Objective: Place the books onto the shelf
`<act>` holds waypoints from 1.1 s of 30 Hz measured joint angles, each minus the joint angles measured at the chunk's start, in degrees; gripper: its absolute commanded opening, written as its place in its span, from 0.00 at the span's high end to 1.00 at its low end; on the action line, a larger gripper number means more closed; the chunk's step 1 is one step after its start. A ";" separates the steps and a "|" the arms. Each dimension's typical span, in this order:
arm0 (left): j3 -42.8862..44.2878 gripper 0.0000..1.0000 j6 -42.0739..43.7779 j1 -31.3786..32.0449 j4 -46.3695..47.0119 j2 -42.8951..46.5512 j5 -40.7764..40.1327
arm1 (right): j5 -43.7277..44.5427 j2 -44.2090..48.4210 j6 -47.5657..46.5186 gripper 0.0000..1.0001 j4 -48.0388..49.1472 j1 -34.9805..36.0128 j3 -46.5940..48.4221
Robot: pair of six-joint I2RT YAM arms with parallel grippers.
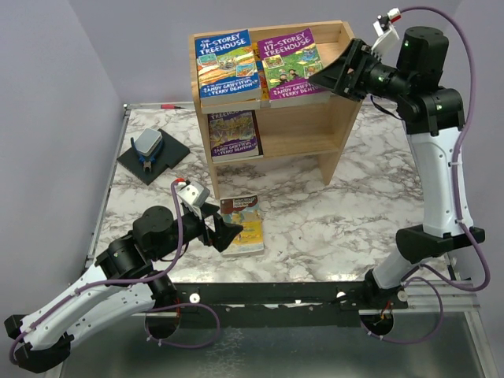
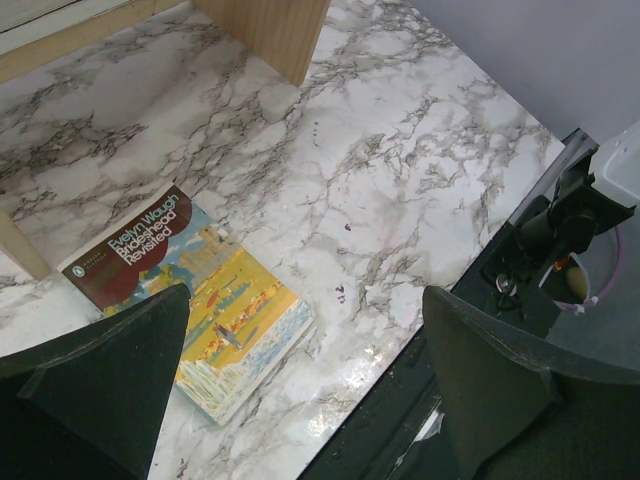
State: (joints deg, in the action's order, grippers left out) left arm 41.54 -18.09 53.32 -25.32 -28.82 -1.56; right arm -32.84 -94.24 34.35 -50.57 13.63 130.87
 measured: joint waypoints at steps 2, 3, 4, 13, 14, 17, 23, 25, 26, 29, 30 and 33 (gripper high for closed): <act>0.00 0.01 0.00 0.00 0.00 0.02 0.00 | 2.56 0.81 -2.14 0.22 -0.13 0.00 -0.28; 0.00 0.01 0.00 0.00 0.02 0.02 0.00 | 3.74 1.55 -3.26 0.22 -0.11 0.00 -0.87; 0.00 0.01 0.00 0.00 0.02 0.02 0.00 | 4.79 2.56 -4.46 0.22 -0.02 0.00 -1.73; 0.00 0.01 0.00 0.00 0.37 0.00 0.00 | 8.92 10.36 -11.41 0.26 4.76 0.00 -6.32; 0.00 0.01 0.00 0.00 0.37 0.00 0.00 | 8.92 10.36 -11.78 0.28 5.25 0.00 -6.19; 0.00 0.01 0.00 0.00 0.37 0.00 0.00 | 9.01 9.64 -12.50 0.35 6.34 0.00 -6.03; 0.00 0.01 0.00 0.00 0.37 0.00 0.00 | 8.61 7.76 -13.53 0.40 7.34 0.02 -6.10; 0.00 0.01 0.00 0.00 0.37 0.00 0.00 | 8.00 7.67 -13.88 0.40 7.52 0.02 -6.47; 0.00 0.01 0.00 0.00 0.37 0.00 0.00 | 7.67 7.67 -14.10 0.41 7.63 0.02 -6.75; -0.02 0.01 0.00 0.00 0.37 0.00 0.00 | 6.64 7.98 -15.15 0.42 8.00 0.17 -7.93; 0.00 0.01 0.00 0.00 0.37 0.00 0.00 | 6.36 8.20 -15.61 0.42 8.07 0.22 -8.55; -0.02 0.01 0.00 0.00 0.39 -0.09 0.00 | 5.42 9.16 -17.16 0.42 8.33 0.35 -10.93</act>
State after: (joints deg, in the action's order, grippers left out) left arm 41.52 -18.09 53.32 -24.93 -28.91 -1.56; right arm -27.42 -85.08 17.19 -42.24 13.98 119.94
